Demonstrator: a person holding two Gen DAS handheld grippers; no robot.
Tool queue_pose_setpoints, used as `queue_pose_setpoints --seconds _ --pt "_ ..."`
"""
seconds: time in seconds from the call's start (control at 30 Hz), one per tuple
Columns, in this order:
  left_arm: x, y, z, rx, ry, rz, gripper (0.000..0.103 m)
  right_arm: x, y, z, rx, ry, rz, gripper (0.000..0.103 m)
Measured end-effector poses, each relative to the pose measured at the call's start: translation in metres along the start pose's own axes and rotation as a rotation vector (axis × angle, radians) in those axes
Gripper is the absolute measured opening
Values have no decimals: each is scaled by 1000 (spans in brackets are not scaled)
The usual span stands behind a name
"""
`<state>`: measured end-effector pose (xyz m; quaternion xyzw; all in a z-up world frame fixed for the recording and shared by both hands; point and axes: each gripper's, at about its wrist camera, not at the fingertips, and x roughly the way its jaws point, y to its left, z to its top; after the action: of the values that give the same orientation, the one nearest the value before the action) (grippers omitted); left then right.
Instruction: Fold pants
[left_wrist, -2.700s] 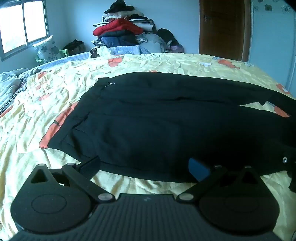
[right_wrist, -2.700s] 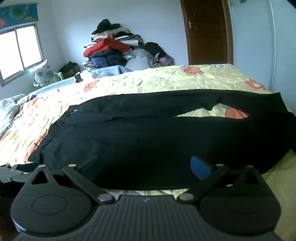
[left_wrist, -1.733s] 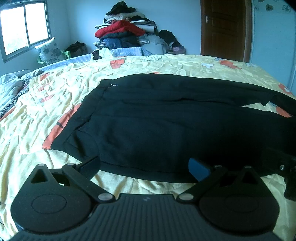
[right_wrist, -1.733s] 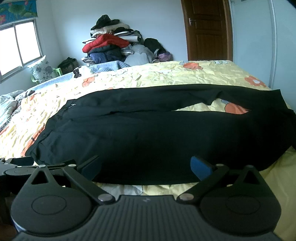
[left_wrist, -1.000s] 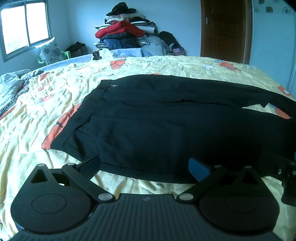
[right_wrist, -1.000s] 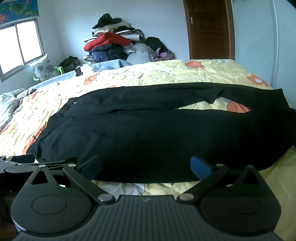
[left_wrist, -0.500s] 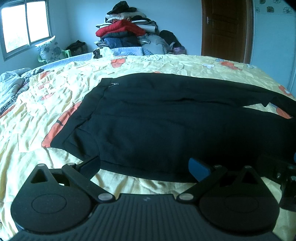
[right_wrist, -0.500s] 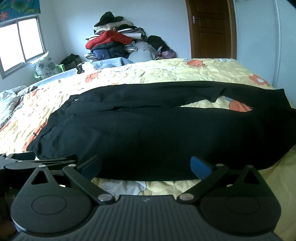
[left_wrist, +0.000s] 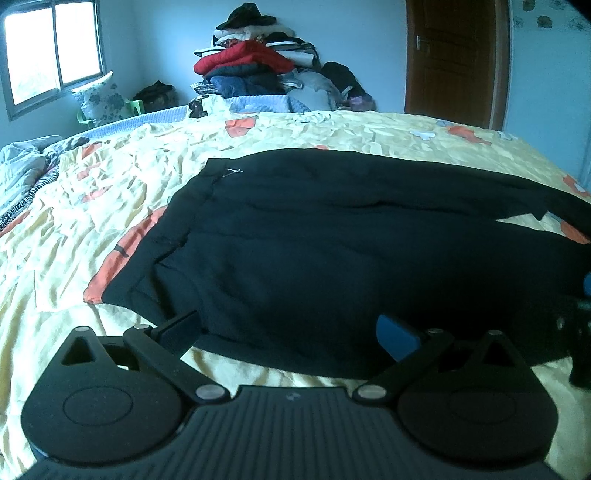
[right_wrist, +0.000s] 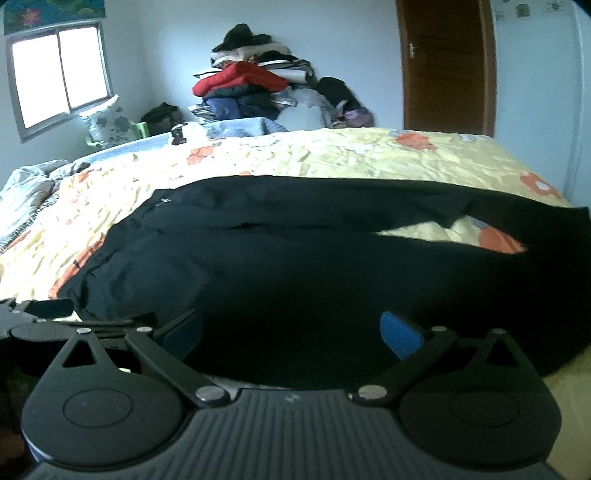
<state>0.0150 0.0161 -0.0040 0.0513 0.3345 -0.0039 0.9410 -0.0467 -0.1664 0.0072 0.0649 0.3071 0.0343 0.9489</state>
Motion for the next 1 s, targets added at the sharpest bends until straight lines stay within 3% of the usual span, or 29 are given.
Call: queue_pose_setpoints --seconds 0.17,0.33,0.57,0.7,0.8,0.9,1.0 --pt "7 17 10 -35 -26 29 103 17 10 30 -179 -71 87 103" --pt "17 46 29 -142 -28 21 103 55 24 76 -377 -142 155 103" --pt "40 77 54 -162 -20 109 103 156 20 147 -390 -39 316 103" --pt "51 86 66 -160 -12 124 103 214 21 175 -449 14 359 103" --pt "62 91 73 -160 2 115 103 258 21 193 -476 101 392 102" --pt "71 93 78 -153 5 123 103 297 23 202 -496 181 429 88" --pt "79 95 83 -148 5 135 103 329 20 208 -484 252 444 82"
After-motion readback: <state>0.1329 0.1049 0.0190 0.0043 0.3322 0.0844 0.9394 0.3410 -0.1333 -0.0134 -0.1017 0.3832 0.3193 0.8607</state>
